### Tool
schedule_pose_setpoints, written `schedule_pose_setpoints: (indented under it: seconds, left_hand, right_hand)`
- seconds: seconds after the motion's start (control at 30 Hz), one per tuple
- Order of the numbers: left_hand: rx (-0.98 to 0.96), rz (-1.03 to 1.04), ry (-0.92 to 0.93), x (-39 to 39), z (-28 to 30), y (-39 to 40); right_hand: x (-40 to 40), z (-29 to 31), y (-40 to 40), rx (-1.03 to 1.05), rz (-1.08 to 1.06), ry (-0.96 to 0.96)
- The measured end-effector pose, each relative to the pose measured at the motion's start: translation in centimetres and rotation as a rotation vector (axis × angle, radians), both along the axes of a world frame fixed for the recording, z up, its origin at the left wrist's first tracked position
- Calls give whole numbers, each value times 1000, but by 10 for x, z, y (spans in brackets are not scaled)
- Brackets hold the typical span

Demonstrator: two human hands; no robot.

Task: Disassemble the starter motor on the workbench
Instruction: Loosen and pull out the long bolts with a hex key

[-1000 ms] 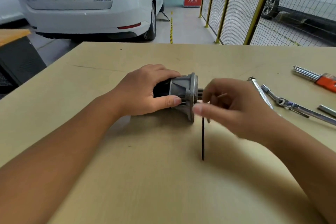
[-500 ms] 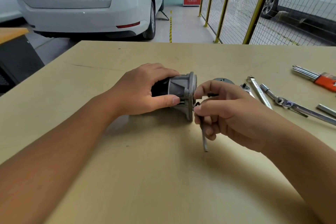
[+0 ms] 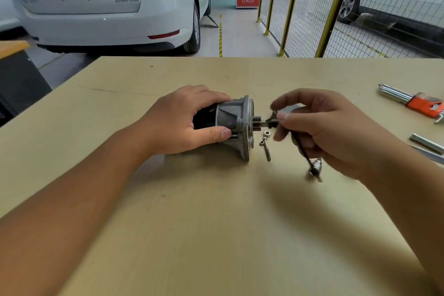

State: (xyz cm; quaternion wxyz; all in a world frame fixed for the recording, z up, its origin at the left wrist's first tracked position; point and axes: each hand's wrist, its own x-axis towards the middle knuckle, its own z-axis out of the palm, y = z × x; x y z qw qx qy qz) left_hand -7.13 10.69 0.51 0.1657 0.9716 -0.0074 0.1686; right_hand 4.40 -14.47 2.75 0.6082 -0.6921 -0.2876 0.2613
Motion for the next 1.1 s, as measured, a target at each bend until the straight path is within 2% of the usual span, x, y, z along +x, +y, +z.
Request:
schedule_pose_setpoints:
  seconds: [0.17,0.27,0.37,0.57,0.73,0.83,0.9,1.0,1.1]
  left_hand:
    - [-3,-7,0,1,0,0]
    - [-3,-15,-2,2,0,0]
    - [-8,-22,-13,1,-1,1]
    - [-2,-38,-14,1,-2,2]
    - [-13,-51,-17,1,-1,4]
    - [-20,-55,-28,0,-2,5]
    - [-29,-58,-39,1,-2,6]
    - [-42,-57,-55,1,-4,7]
    - [-46,-55,-67,1,-5,6]
  right_hand:
    - [-6,-2,5,257,-92,121]
    - [-2,-3,4,292,-122,177]
    - [3,-4,0,269,-81,141]
    - [11,-9,-6,-9,31,-284]
    - [12,-9,-7,-461,147,-788]
    - [13,-1,-10,-447,130,-978]
    - [17,4,-15,-359,129,-948]
    - [26,8,-24,-212,181,-788]
    - [33,7,-27,-84,116,-709]
